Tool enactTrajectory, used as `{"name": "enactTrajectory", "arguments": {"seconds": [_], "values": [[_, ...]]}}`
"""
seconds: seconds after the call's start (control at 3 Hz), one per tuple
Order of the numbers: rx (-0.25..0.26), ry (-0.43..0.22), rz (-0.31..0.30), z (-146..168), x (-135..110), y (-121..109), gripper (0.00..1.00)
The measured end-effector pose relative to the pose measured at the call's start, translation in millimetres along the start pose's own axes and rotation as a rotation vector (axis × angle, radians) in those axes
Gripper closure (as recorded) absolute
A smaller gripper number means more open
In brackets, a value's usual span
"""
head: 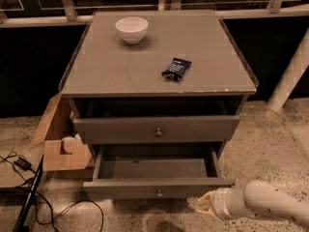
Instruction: Close middle drawer
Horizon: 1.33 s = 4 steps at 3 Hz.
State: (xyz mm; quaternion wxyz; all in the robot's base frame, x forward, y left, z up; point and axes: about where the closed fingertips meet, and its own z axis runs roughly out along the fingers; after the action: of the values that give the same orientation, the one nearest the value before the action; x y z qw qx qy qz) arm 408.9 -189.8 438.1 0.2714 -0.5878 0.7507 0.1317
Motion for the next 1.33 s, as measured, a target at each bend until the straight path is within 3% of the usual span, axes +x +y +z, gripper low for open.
{"name": "enactTrajectory", "arguments": {"seconds": [0.67, 1.33], "values": [[0.118, -0.094, -0.161, 51, 5, -17, 1.00], [0.221, -0.179, -0.198, 88, 7, -67, 1.00]]}}
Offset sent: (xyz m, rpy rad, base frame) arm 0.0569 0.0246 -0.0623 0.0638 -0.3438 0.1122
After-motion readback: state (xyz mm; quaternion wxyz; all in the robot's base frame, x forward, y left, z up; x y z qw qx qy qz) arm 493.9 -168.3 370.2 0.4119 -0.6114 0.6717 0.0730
